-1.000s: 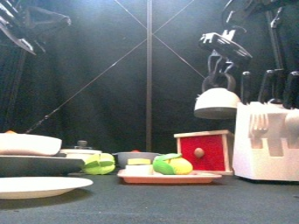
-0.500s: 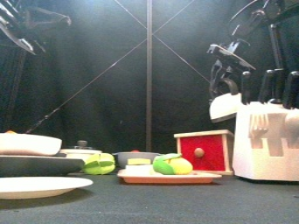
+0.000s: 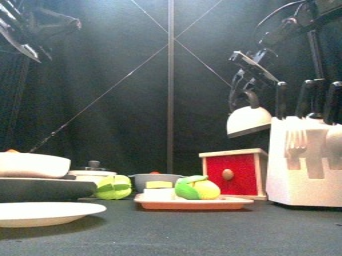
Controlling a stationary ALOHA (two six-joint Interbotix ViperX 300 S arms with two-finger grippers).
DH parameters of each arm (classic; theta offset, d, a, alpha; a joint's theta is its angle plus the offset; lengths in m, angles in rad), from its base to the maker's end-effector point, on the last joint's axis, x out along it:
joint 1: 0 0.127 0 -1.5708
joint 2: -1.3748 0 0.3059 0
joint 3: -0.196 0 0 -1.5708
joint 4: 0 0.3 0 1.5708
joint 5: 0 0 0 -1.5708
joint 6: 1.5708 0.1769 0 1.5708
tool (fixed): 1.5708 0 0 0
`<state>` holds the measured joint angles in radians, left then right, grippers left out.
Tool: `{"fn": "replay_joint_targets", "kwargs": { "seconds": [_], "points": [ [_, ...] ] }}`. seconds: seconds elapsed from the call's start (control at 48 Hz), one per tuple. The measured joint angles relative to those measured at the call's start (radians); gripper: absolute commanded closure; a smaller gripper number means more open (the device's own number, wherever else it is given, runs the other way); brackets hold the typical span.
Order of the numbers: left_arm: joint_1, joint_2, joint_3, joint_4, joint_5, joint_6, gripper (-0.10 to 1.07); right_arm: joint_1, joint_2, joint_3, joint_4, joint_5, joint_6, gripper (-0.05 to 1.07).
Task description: Place kettle on drawer
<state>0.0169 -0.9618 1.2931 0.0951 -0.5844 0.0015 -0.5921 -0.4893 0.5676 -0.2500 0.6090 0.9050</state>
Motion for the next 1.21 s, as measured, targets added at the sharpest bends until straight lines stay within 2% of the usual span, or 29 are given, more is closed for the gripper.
{"fn": "replay_joint_targets", "kwargs": {
  "seconds": [0.417,0.917,1.208],
  "points": [
    [0.002,0.0,0.002,0.0,0.0,0.0,0.99,-0.005,0.041,0.04,0.048,-0.179,0.002,0.42],
    [0.002,0.0,0.002,0.002,0.0,0.0,0.99,-0.011,0.074,0.086,0.051,-0.268,0.002,0.39],
    [0.002,0.0,0.002,0.0,0.0,0.0,0.99,-0.02,0.086,0.086,0.049,-0.276,0.002,0.29]
  ]
}}
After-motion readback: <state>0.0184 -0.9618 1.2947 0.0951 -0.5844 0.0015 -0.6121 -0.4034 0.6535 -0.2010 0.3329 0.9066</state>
